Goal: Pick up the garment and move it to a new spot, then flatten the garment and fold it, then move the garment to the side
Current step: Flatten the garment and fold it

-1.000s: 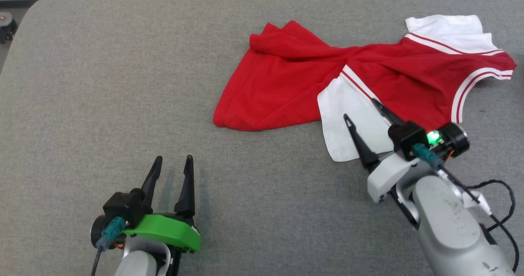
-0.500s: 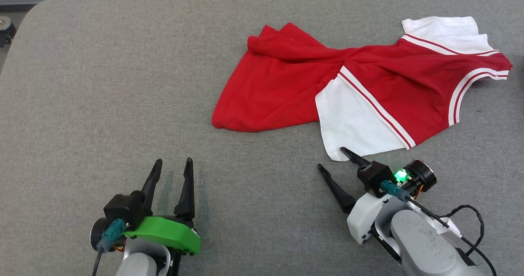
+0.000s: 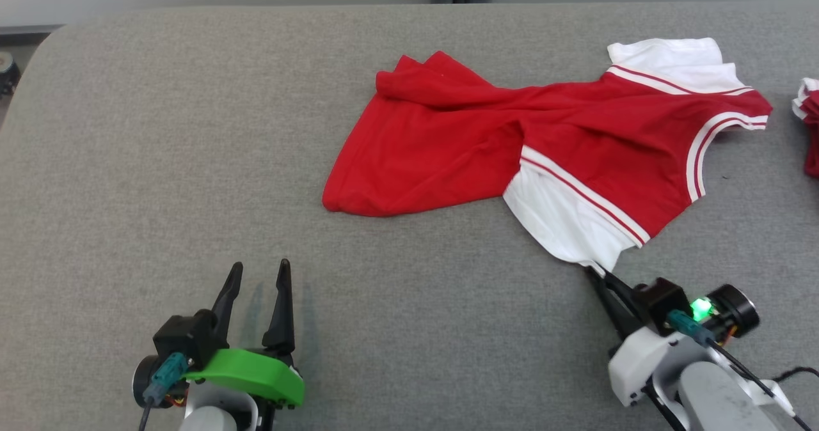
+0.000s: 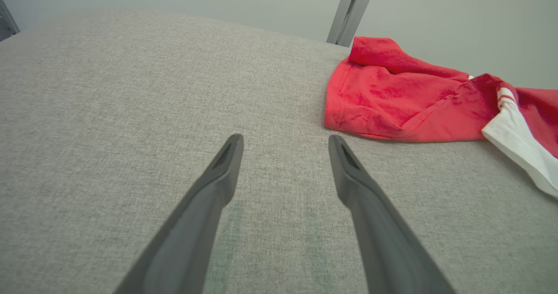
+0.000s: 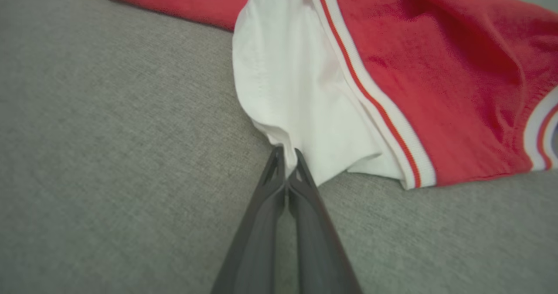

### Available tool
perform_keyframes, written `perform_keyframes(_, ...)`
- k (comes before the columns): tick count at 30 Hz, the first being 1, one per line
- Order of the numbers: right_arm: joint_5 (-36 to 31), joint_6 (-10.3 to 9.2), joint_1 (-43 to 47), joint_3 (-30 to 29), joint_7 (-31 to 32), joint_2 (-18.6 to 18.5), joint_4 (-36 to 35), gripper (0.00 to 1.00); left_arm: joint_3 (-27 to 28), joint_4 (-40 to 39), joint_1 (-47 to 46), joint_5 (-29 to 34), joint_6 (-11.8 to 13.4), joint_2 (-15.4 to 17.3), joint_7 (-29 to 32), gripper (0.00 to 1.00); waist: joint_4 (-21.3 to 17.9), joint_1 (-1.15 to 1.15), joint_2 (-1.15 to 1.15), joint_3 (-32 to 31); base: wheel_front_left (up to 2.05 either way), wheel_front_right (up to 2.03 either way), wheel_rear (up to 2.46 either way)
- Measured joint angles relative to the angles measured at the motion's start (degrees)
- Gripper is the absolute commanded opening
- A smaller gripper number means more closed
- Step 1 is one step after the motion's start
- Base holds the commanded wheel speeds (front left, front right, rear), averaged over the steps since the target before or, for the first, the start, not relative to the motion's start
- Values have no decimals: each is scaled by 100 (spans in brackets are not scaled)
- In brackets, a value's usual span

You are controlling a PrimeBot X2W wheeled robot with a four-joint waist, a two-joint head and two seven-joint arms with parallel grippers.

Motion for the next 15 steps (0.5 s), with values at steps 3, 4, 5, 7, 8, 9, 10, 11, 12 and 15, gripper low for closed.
perform_keyframes(3,1,0,448,-379,0,-203,-347,0,34,8,19,0,0,1,-1,100,-130,0,0,-82,0,0,0)
perform_keyframes(4,2,0,582,-512,0,-264,-463,0,38,4,21,0,0,0,0,100,-181,0,0,-108,0,0,0)
perform_keyframes(5,3,0,680,-624,0,-291,-553,0,42,4,23,0,0,-1,-1,100,-227,0,0,-127,0,0,0)
perform_keyframes(7,3,0,857,-827,0,-320,-739,0,56,11,25,0,0,0,0,100,-342,0,0,-161,0,0,0)
perform_keyframes(8,3,0,903,-892,0,-320,-803,0,59,16,24,0,0,-1,-1,100,-389,0,0,-169,0,0,0)
perform_keyframes(9,2,0,950,-960,0,-319,-871,0,74,25,22,0,0,-1,0,100,-445,0,0,-176,0,0,0)
perform_keyframes(10,1,0,987,-1044,0,-312,-918,0,87,38,16,0,0,-2,0,100,-502,0,0,-178,0,0,0)
perform_keyframes(11,-9,0,1016,-1122,0,-315,-970,0,92,52,2,0,0,0,0,100,-554,0,0,-175,0,0,0)
perform_keyframes(12,-20,0,1033,-1200,0,-312,-1011,0,96,63,-16,0,0,-1,-1,100,-593,0,0,-169,0,0,0)
perform_keyframes(15,-36,0,1054,-1337,0,-290,-1138,2,104,163,-160,51,0,-4,-1,100,-715,0,0,-118,0,0,0)
